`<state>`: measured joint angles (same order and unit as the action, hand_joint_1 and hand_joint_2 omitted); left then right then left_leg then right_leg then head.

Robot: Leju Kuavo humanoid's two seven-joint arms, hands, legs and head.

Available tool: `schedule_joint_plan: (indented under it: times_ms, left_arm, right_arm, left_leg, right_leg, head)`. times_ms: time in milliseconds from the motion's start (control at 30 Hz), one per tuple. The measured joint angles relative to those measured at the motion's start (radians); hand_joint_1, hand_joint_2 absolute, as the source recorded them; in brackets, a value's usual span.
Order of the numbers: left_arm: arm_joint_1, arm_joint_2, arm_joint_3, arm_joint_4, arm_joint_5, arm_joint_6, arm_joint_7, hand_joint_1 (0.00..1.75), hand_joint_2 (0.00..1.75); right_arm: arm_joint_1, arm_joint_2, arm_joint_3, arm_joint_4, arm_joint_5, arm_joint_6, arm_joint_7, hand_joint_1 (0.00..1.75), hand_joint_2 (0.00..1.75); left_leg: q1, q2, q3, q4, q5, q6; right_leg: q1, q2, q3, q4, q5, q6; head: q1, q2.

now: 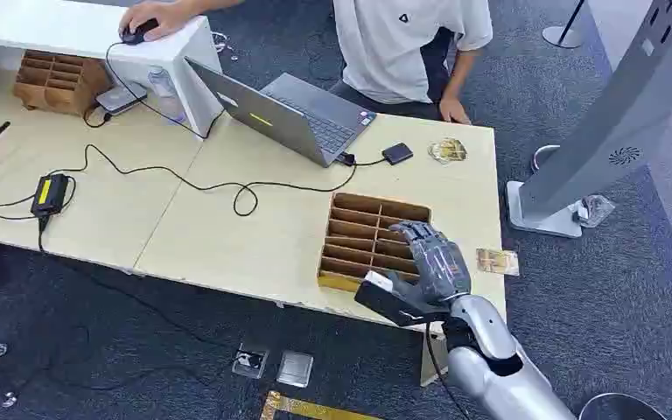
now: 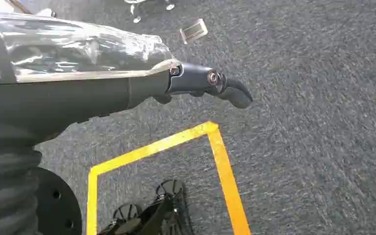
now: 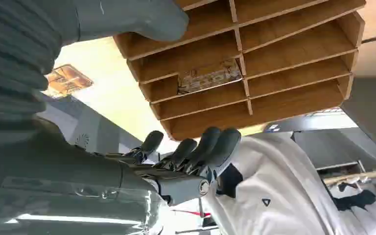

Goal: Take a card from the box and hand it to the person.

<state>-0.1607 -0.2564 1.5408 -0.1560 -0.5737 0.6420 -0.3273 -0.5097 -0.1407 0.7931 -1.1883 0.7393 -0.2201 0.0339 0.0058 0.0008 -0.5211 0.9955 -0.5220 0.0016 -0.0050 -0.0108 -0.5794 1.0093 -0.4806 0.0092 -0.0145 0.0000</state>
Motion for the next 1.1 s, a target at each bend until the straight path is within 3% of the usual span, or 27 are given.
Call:
schedule_joint_plan:
  times_ms: [733, 1100]
  left_arm:
    - [0.000, 0.000, 0.000, 0.006, -0.012, 0.011, 0.006, 0.00, 1.75]
    - [0.000, 0.000, 0.000, 0.006, -0.017, 0.018, 0.011, 0.00, 1.75]
  right_arm:
    - [-0.067, 0.085, 0.023, 0.139, 0.016, -0.020, -0.038, 0.54, 1.75]
    - [-0.091, 0.120, 0.023, 0.209, 0.023, -0.043, -0.070, 0.63, 1.75]
  left_leg:
    - [0.000, 0.000, 0.000, 0.000, 0.000, 0.000]
    - [0.000, 0.000, 0.000, 0.000, 0.000, 0.000]
  right_leg:
    - [0.000, 0.000, 0.000, 0.000, 0.000, 0.000]
    - [0.000, 0.000, 0.000, 0.000, 0.000, 0.000]
  head:
    - [0.000, 0.000]
    - [0.000, 0.000]
